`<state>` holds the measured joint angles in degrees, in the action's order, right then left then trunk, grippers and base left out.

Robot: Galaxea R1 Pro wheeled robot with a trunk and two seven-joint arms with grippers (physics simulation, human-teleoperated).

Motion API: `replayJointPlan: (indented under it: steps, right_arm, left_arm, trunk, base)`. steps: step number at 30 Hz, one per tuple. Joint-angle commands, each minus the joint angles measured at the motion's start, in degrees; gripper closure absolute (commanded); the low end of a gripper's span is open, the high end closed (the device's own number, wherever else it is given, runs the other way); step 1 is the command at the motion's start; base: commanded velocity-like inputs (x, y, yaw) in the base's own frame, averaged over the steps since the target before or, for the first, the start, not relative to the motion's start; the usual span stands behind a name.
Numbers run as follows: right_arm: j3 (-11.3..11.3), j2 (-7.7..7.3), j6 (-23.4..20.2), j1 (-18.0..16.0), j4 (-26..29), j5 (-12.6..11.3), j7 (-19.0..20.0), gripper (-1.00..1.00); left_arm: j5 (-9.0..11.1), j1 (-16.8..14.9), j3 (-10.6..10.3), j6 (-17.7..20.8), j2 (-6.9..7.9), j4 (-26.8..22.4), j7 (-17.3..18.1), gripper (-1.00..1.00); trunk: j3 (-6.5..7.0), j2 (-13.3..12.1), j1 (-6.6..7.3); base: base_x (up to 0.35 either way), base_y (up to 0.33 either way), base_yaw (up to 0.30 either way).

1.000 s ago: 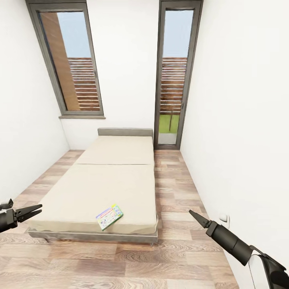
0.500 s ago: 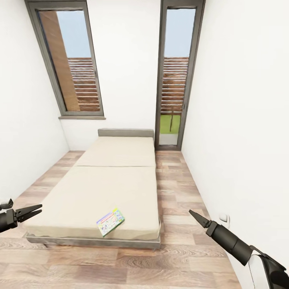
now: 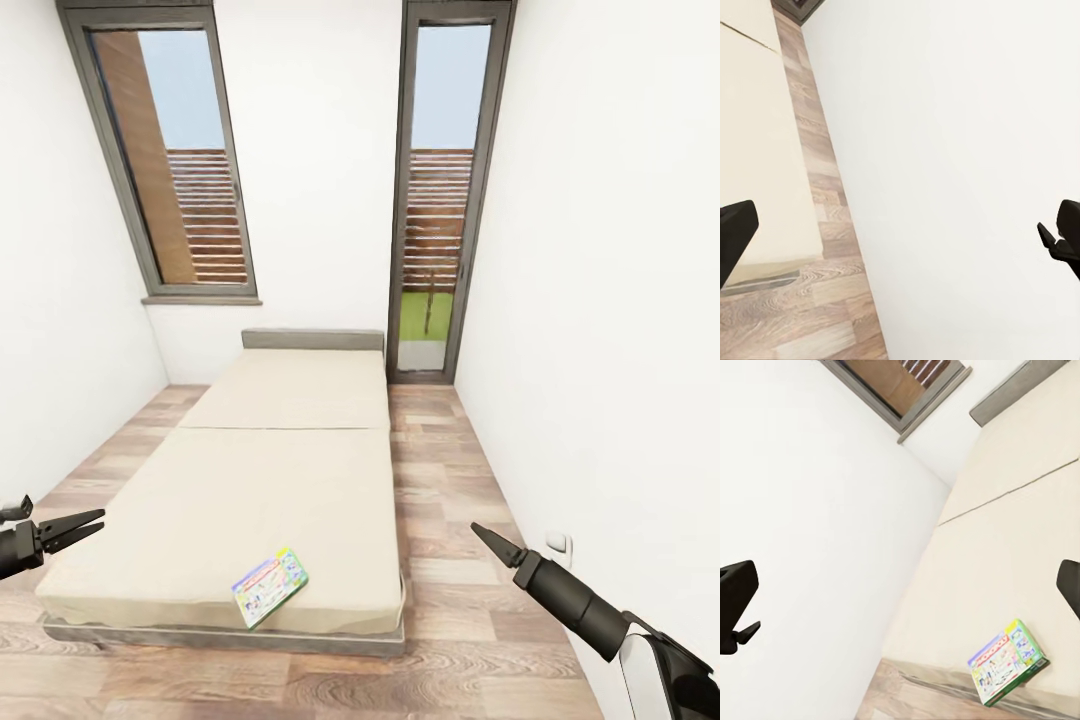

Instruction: Put all the toys in the child's room - the three board games (two on the bed and one on the table), the two jigsaw puzzles on the table, and the tennis ball on the table - inside the toy box on the table in the child's room.

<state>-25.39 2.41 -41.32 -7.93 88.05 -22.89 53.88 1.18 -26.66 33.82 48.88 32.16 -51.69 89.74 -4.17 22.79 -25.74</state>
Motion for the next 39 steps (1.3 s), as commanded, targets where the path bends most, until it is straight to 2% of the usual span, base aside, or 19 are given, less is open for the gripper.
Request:
replayJointPlan:
  steps: [1, 14, 24, 39]
  right_arm:
    - [-0.1, 0.05, -0.3, -0.1, 0.0, -0.1, 0.1, -1.0]
    - [-0.1, 0.05, -0.3, -0.1, 0.0, -0.2, 0.1, -1.0]
    - [-0.1, 0.05, -0.3, -0.1, 0.0, -0.2, 0.1, -1.0]
    - [-0.1, 0.05, -0.3, -0.1, 0.0, -0.2, 0.0, -1.0]
  left_arm:
    - [-0.1, -0.1, 0.0, 0.6, 0.01, 0.0, 0.3, -1.0]
    - [-0.1, -0.1, 0.0, 0.6, 0.01, 0.0, 0.3, -1.0]
    - [-0.1, -0.1, 0.0, 0.6, 0.01, 0.0, 0.3, -1.0]
    - [-0.1, -0.1, 0.0, 0.6, 0.01, 0.0, 0.3, -1.0]
  trunk:
    - [-0.04, 0.1, -0.05]
    - [1.14, 0.1, -0.05]
    - [2.02, 0.1, -0.05]
    - [2.23, 0.1, -0.05]
  base:
    - [0.085, 0.001, -0.004]
    - [0.033, -0.011, -0.052]
    - [0.077, -0.162, -0.102]
    - [0.05, -0.097, -0.019]
